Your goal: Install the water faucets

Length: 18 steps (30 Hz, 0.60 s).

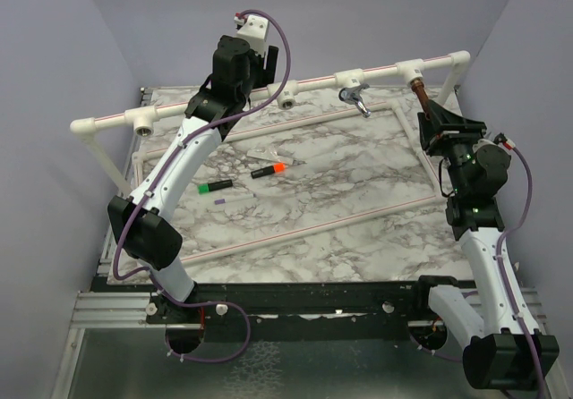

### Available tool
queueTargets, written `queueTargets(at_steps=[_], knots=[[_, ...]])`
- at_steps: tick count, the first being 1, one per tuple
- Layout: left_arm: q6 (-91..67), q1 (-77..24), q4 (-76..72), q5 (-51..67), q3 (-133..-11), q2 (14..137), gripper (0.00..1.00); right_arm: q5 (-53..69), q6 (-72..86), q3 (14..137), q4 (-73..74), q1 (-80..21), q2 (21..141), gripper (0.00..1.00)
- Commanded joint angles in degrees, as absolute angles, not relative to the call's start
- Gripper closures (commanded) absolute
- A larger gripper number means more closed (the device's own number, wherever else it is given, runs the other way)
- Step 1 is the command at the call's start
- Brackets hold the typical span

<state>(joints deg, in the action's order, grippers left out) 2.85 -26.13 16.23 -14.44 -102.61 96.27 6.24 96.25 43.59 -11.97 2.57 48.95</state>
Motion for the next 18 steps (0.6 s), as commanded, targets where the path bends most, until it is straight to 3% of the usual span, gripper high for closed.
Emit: queueTargets(at_steps=[1, 18], knots=[[2.9, -27.11, 19.6, -14.18, -102.34, 97.66, 0.25, 5.54, 95.55, 45.01, -10.24, 2.32, 47.95, 0.54], [2.91, -27.16, 19.52, -14.21, -102.22, 97.76, 0.25, 9.18, 91.66, 45.7, -12.41, 2.33, 48.3, 0.39]])
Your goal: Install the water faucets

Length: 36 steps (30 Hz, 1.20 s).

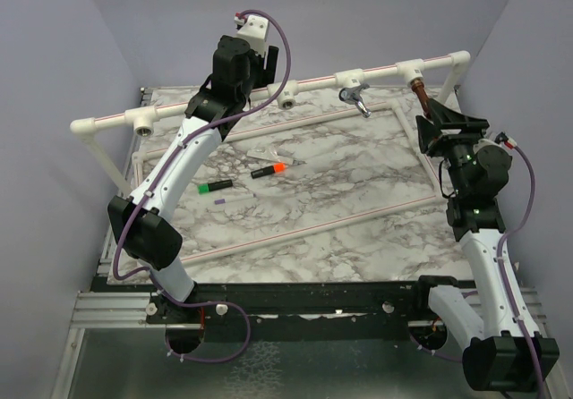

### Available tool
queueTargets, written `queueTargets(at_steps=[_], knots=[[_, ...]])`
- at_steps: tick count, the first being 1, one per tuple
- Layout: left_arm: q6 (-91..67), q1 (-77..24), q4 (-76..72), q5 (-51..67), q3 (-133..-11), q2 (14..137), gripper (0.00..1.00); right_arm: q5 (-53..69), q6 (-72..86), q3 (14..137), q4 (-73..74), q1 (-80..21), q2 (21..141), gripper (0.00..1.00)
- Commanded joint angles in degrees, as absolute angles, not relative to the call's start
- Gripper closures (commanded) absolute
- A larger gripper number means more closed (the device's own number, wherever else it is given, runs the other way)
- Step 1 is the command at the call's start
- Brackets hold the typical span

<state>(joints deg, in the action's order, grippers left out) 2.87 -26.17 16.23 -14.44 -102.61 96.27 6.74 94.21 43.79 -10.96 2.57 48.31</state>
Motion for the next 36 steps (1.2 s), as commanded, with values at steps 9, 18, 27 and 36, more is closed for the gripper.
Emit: queueTargets(at_steps=[9, 18, 27, 36], knots=[[2.99, -27.25, 19.51, -14.3, -102.25, 97.78, 0.25, 12.05, 88.26, 45.43, -13.43, 2.33, 47.93, 0.35], [3.25, -27.25, 19.53, -14.66, -102.06, 97.56, 0.25, 17.79, 76.82, 47.8, -8.87, 2.37, 46.84, 0.34], [3.44, -27.2, 19.25, -14.94, -101.7, 97.48, 0.25, 21.34, 49.13, 53.51, 4.7, 2.33, 43.06, 0.33], [3.6, -27.24, 19.16, -15.12, -101.66, 97.49, 0.25, 14.92, 19.47, 64.02, 22.2, 2.36, 42.83, 0.33]])
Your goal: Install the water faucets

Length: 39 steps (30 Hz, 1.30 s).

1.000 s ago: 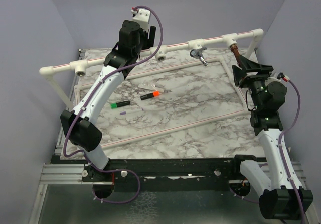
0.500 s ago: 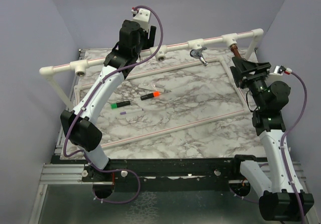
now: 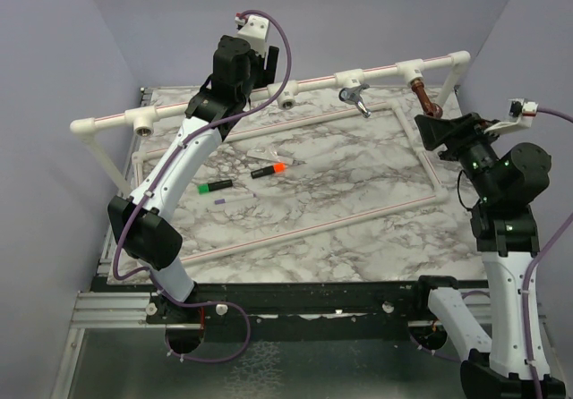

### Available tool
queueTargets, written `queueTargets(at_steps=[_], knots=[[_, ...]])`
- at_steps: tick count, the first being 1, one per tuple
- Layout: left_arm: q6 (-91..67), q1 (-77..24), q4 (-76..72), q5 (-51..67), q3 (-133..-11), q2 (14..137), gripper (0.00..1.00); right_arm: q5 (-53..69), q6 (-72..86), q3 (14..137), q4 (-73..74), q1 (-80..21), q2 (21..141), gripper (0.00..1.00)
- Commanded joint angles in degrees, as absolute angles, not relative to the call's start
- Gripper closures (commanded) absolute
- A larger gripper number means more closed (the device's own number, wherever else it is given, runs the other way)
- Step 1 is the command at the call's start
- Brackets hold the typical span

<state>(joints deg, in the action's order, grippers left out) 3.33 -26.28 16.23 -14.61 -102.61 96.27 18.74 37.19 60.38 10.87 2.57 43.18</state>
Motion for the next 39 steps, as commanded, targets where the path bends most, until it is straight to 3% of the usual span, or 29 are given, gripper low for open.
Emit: queueTargets(at_steps=[1, 8, 15, 24, 39], knots=[[3.69, -27.25, 19.14, -15.07, -101.64, 97.54, 0.25, 13.86, 17.05, 64.48, 23.5, 2.28, 42.84, 0.33], [3.6, -27.24, 19.07, -14.86, -101.61, 97.99, 0.25, 8.88, 1.12, 61.81, 22.34, 2.29, 41.92, 0.33], [3.43, -27.2, 18.98, -14.41, -101.62, 98.34, 0.25, 16.86, -10.48, 49.82, 3.66, 1.66, 38.82, 0.31], [3.34, -27.25, 18.85, -14.22, -101.44, 98.46, 0.25, 12.92, -30.12, 39.02, -16.48, 0.03, 39.55, 0.29], [3.62, -27.22, 18.9, -14.33, -101.56, 98.76, 0.25, 16.71, -35.18, 39.95, -27.3, 0.0, 45.75, 0.29]])
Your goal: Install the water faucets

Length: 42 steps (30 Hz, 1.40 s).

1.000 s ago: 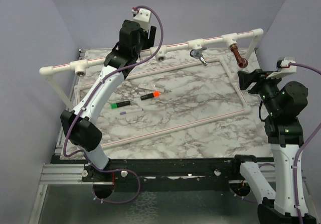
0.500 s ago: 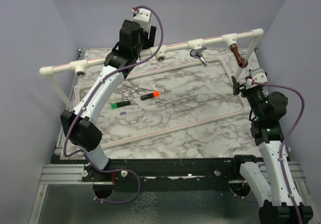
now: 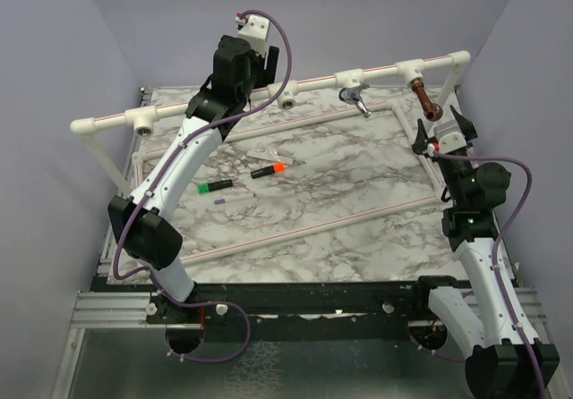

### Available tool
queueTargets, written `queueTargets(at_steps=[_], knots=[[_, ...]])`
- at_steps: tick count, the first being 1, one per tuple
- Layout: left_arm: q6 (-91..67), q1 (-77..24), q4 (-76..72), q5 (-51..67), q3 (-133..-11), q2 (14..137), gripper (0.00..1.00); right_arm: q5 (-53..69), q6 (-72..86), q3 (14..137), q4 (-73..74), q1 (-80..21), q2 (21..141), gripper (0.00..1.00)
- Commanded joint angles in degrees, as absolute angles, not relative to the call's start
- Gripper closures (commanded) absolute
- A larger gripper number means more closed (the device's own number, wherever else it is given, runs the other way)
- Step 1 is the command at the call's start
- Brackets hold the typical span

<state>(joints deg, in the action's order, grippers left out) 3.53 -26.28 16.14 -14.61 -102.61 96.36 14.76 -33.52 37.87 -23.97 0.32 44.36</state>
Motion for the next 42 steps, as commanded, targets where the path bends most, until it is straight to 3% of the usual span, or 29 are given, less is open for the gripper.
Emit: queueTargets(at_steps=[1, 8, 18, 24, 31, 42], knots=[[3.61, -27.24, 18.84, -14.3, -101.52, 98.78, 0.25, 16.98, -35.04, 39.84, -27.89, 0.0, 45.93, 0.3], [3.8, -27.2, 18.9, -14.56, -101.51, 98.79, 0.25, 17.55, -33.99, 40.43, -28.89, 0.0, 47.25, 0.41], [3.95, -27.25, 18.87, -14.63, -101.51, 99.13, 0.25, 20.73, -31.99, 42.72, -26.97, 0.0, 48.38, 0.72], [4.04, -27.25, 18.88, -14.84, -101.53, 99.1, 0.25, 21.87, -31.04, 43.0, -26.32, 0.0, 49.07, 0.99], [4.09, -27.24, 18.89, -14.85, -101.5, 99.05, 0.25, 23.57, -24.52, 43.7, -26.92, 0.0, 49.68, 0.99], [4.28, -27.25, 18.84, -15.08, -101.35, 98.79, 0.25, 20.58, -1.11, 45.66, -30.53, 0.0, 50.72, 0.99]])
